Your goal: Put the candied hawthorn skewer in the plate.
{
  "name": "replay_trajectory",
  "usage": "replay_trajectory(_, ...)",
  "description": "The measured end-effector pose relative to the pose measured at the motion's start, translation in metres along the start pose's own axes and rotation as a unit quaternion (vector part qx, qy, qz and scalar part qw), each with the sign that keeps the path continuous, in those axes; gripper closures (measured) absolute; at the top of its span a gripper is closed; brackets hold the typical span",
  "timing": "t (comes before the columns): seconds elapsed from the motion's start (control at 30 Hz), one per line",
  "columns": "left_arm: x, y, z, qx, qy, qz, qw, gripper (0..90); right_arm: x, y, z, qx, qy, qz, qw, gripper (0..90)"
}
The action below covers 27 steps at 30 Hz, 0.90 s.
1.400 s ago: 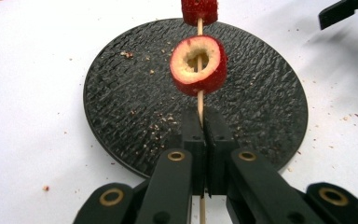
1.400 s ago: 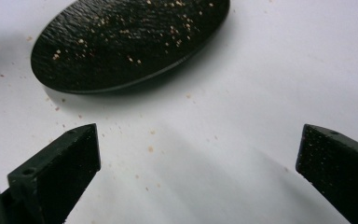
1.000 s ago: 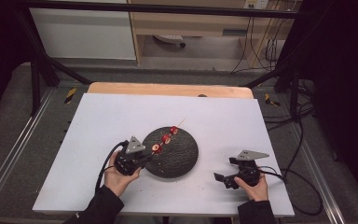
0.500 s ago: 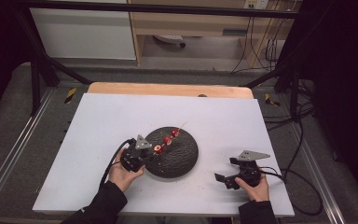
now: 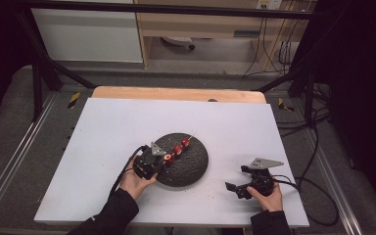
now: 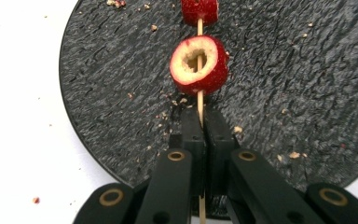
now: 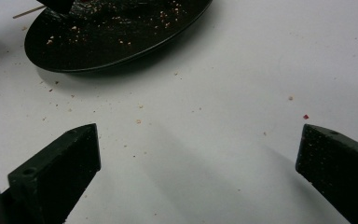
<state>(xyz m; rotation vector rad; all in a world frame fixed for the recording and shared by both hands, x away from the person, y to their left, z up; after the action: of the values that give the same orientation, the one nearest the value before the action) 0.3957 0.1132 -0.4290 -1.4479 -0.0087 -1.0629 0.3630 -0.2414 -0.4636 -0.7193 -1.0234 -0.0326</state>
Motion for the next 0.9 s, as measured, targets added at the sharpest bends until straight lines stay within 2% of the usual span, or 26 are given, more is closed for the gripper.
replay_trajectory(0.13,0.0005,0.0031,-0.002,0.007,0.004,0.008,0.9999,88.1,0.0,0.0005,-0.0002,0.001,-0.001,0.0,1.0,0.7)
replay_trajectory(0.3,0.0016,0.0039,-0.003,0.004,0.003,0.01,0.9999,87.9,-0.0002,0.0012,0.0,0.001,0.002,0.001,1.0,0.7)
replay_trajectory(0.57,0.0016,0.0045,-0.005,0.003,0.008,0.004,1.0,86.7,-0.0001,0.0006,-0.0002,-0.001,0.0,0.001,1.0,0.7)
replay_trajectory(0.73,0.0002,0.0016,-0.003,-0.005,0.006,-0.005,1.0,79.9,-0.0003,0.0008,0.0,-0.001,0.002,0.001,1.0,0.7)
replay_trajectory(0.9,-0.0021,-0.005,0.0008,-0.013,0.014,-0.017,0.9997,68.6,-0.0003,0.0004,0.0001,-0.001,0.002,0.0,1.0,0.7)
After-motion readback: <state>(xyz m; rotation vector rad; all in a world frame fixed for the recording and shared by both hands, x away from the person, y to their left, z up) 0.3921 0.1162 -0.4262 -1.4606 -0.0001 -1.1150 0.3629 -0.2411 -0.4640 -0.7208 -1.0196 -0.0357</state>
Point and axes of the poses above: each handheld gripper's, and its own axes: y roughly forward along the jaws, x roughly out of its top, z roughly to its left, the point moved 1 cm from there along y, roughly forward along the jaws, and after that the axes turned 11 degrees about x, right-handed, at the moved point
